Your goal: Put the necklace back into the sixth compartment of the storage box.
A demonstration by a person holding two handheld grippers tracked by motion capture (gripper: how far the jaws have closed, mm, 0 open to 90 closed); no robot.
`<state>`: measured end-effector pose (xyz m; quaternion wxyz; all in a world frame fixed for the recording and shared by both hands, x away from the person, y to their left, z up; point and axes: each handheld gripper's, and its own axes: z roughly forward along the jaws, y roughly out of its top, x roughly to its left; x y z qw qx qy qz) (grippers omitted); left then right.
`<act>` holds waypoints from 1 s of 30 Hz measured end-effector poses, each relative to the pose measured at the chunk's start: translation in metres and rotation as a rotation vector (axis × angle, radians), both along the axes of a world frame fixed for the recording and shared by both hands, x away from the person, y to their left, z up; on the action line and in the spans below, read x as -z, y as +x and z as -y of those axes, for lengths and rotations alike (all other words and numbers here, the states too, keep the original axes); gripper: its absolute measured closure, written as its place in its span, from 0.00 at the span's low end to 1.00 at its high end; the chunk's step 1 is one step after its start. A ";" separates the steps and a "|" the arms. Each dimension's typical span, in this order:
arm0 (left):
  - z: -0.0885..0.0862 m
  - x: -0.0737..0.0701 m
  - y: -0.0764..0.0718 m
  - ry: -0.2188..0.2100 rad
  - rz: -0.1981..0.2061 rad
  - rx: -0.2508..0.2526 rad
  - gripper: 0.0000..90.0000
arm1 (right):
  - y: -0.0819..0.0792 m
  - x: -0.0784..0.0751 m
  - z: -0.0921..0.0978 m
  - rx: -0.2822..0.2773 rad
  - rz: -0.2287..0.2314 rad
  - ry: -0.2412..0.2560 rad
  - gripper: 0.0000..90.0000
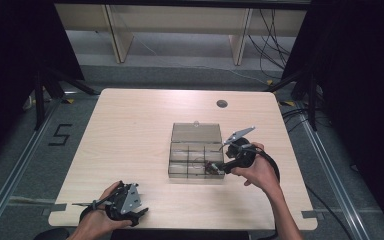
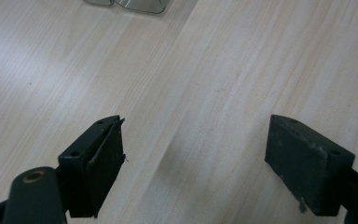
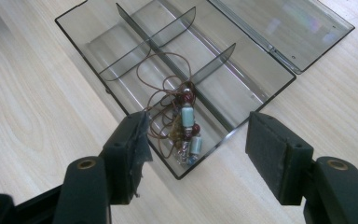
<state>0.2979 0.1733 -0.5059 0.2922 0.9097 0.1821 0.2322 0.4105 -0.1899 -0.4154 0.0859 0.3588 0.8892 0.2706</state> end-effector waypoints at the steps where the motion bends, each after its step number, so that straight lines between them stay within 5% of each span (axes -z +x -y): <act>1: 0.000 0.000 0.000 0.000 0.000 0.000 0.21 | -0.001 0.000 0.000 0.010 0.003 -0.006 0.44; 2: 0.000 0.000 0.000 -0.004 0.001 0.001 0.21 | -0.001 0.000 0.002 -0.016 -0.002 0.015 0.44; 4: 0.000 0.000 0.000 -0.003 0.002 0.001 0.21 | -0.005 0.000 0.001 0.024 -0.031 0.016 0.44; 5: 0.000 0.000 0.000 -0.004 0.001 0.000 0.21 | -0.004 0.001 0.002 0.012 -0.003 0.011 0.43; 13: 0.001 0.000 0.000 0.004 -0.013 0.009 0.21 | -0.010 0.005 0.003 -0.008 -0.009 0.064 0.39; 16: 0.001 0.000 0.000 0.002 -0.001 0.002 0.21 | -0.014 0.005 0.001 0.039 -0.035 0.070 0.37; 19: 0.001 0.000 0.000 -0.008 0.003 0.001 0.21 | -0.014 0.010 0.004 0.000 0.025 0.080 0.36; 24: 0.001 0.000 -0.001 0.001 0.003 0.001 0.21 | -0.019 0.013 0.005 0.035 0.016 0.105 0.35; 28: 0.001 -0.001 0.000 0.005 -0.024 0.011 0.21 | -0.021 0.016 0.010 0.003 0.059 0.120 0.35; 30: 0.001 0.000 -0.001 0.002 0.003 0.004 0.21 | -0.024 0.016 0.011 0.029 0.039 0.126 0.35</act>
